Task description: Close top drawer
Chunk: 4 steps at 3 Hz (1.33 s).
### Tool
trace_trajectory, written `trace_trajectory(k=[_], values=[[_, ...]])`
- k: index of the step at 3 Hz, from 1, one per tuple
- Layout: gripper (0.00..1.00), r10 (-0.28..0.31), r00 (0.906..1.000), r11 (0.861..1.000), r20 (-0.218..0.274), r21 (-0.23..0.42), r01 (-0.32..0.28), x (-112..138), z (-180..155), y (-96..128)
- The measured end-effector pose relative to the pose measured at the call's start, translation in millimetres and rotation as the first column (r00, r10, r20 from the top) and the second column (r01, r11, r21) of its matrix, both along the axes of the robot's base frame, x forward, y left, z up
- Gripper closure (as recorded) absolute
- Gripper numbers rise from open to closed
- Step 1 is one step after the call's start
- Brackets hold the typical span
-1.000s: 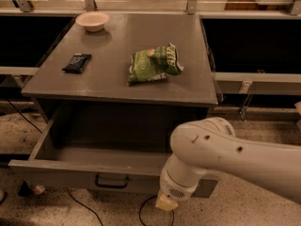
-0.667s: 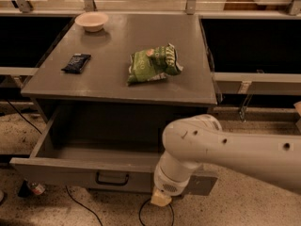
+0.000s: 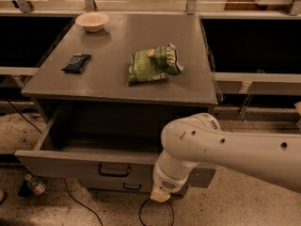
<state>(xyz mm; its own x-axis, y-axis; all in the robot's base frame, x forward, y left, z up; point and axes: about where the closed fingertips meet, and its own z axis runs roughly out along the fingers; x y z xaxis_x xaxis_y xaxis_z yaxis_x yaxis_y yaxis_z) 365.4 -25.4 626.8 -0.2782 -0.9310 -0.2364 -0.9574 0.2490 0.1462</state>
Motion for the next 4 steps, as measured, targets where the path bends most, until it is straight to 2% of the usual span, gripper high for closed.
trace_trajectory(k=[1,3,4], values=[[1.00,-0.027,0.9994,1.000,0.020,-0.008,0.027,9.7,-1.7,0.7],[1.00,-0.042,0.9952,0.998,0.089,-0.050,0.047,40.1,3.7,11.6],[1.00,-0.042,0.9952,0.998,0.089,-0.050,0.047,40.1,3.7,11.6]])
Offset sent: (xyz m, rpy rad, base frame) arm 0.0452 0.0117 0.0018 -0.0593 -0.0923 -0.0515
